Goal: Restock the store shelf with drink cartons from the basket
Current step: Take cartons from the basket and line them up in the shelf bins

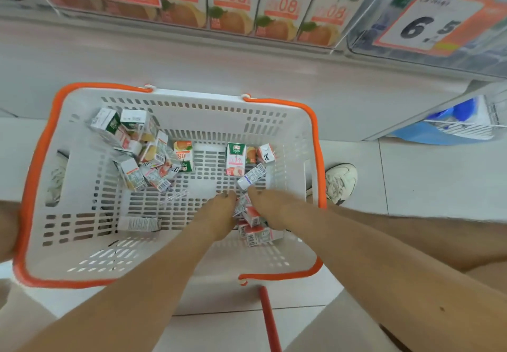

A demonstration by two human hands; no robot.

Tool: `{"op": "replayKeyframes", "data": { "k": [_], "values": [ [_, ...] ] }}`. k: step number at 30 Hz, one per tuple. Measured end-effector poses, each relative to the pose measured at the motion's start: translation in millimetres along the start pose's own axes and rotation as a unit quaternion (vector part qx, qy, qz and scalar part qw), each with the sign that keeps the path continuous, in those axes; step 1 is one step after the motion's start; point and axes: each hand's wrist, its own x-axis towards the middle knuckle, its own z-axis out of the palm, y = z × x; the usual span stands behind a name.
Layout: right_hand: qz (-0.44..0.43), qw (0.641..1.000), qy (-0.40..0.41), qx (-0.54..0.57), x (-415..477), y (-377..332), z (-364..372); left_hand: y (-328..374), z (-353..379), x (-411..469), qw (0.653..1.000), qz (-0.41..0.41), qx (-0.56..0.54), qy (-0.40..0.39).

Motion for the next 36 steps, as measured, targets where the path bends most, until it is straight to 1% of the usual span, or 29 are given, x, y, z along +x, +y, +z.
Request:
{"op": "replayKeyframes", "data": {
  "k": [2, 5, 8, 10, 11, 13, 16, 18, 21, 22, 24, 27, 29, 31, 33, 36],
  "values": [
    [0.006, 1.0, 0.019, -0.015, 4, 0, 2, -1, 5, 3, 0.999, -0.021, -0.042, 0.01],
    [-0.001, 0.996, 0.039, -0.079, 3, 1, -1, -3, 3, 5, 0.992, -0.046, -0.115, 0.024],
    [-0.005, 0.989, 0.082, -0.126, 0, 1, -7, -5, -8, 1, 0.986, -0.051, -0.16, 0.007],
    [-0.003, 0.985, 0.108, -0.131, -5, 3, -15, -12, -20, -5, 0.971, -0.077, -0.228, -0.015],
    [-0.006, 0.985, 0.115, -0.125, -8, 5, -20, -18, -25, -10, 0.957, -0.096, -0.274, -0.029],
    [-0.004, 0.989, 0.124, -0.076, -14, 8, -31, -31, -40, -22, 0.921, -0.123, -0.366, -0.055],
    [-0.015, 0.988, 0.153, 0.023, -23, 3, -48, -46, -67, -43, 0.88, -0.14, -0.445, -0.085],
    [-0.012, 0.979, 0.191, 0.064, -30, -2, -61, -47, -85, -57, 0.856, -0.13, -0.493, -0.089],
    [-0.009, 0.958, 0.25, 0.141, -53, -13, -86, -40, -110, -76, 0.816, -0.098, -0.566, -0.067],
    [-0.009, 0.952, 0.266, 0.154, -63, -17, -94, -37, -119, -81, 0.808, -0.08, -0.581, -0.059],
    [-0.017, 0.94, 0.295, 0.171, -81, -26, -109, -29, -140, -91, 0.805, -0.044, -0.591, -0.041],
    [-0.038, 0.925, 0.326, 0.191, -109, -41, -133, -13, -179, -109, 0.811, -0.008, -0.585, 0.002],
    [-0.047, 0.91, 0.352, 0.215, -127, -50, -150, -5, -209, -123, 0.824, 0.01, -0.566, 0.034],
    [-0.039, 0.889, 0.395, 0.227, -148, -59, -169, 3, -237, -137, 0.845, 0.039, -0.53, 0.066],
    [-0.034, 0.867, 0.44, 0.229, -170, -67, -189, 14, -265, -155, 0.862, 0.083, -0.491, 0.097],
    [-0.039, 0.837, 0.491, 0.237, -199, -74, -217, 31, -307, -179, 0.874, 0.156, -0.439, 0.136]
  ]
}}
